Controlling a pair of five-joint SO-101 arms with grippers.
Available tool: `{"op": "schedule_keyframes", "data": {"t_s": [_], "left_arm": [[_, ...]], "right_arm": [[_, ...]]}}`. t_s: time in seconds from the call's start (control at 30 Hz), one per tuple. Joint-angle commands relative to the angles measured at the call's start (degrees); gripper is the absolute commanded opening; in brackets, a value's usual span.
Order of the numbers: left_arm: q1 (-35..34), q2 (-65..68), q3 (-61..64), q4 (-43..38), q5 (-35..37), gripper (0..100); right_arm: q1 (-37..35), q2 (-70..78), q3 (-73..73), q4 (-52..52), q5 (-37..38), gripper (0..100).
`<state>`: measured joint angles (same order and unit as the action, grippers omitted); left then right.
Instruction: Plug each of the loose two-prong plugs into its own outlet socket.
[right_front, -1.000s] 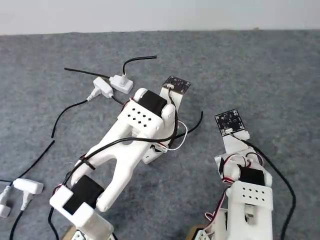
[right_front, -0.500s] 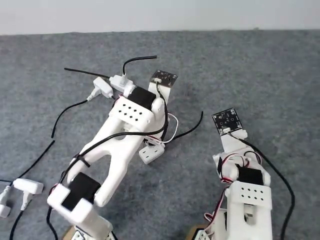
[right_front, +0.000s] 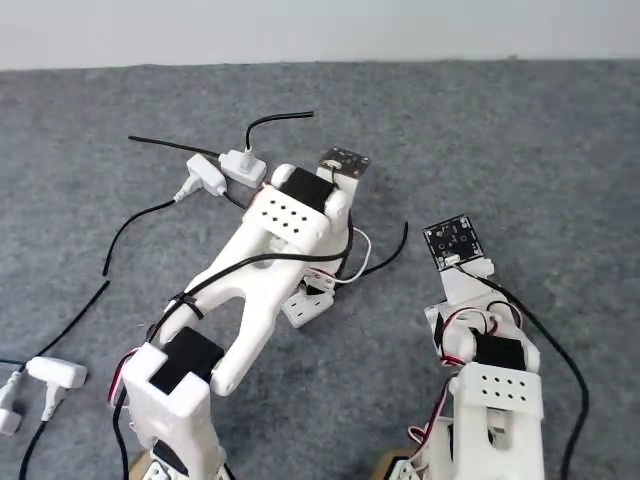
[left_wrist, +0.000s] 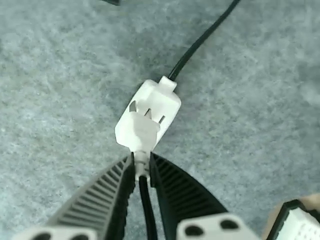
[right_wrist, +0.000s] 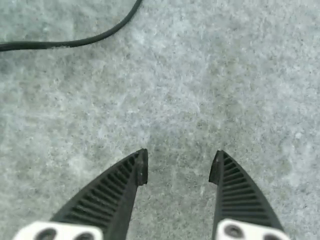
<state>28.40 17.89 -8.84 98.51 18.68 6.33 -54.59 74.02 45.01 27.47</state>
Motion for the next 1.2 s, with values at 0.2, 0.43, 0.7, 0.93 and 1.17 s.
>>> {"op": "schedule_keyframes", "data": {"t_s": [0.2, 0.43, 0.7, 0.93, 1.17], "left_arm": [[1.8, -5.8, -2.6, 2.1, 0.7, 1], [1.8, -12.8, -1.0, 2.1, 0.7, 1], [2.5, -12.1, 5.4, 2.1, 0.7, 1], [2.5, -12.0, 5.4, 2.0, 0.7, 1], [2.5, -11.9, 5.6, 1.8, 0.7, 1]], "right_arm": [[-0.3, -1.0, -0.5, -1.3, -0.2, 21.2], [-0.2, -1.0, -0.3, -2.1, -0.2, 21.2], [-0.2, -1.0, -0.3, -2.0, -0.2, 21.2], [-0.3, -1.0, -0.3, -2.0, -0.2, 21.2], [-0.3, -1.0, -0.3, -2.0, -0.2, 21.2]]}}
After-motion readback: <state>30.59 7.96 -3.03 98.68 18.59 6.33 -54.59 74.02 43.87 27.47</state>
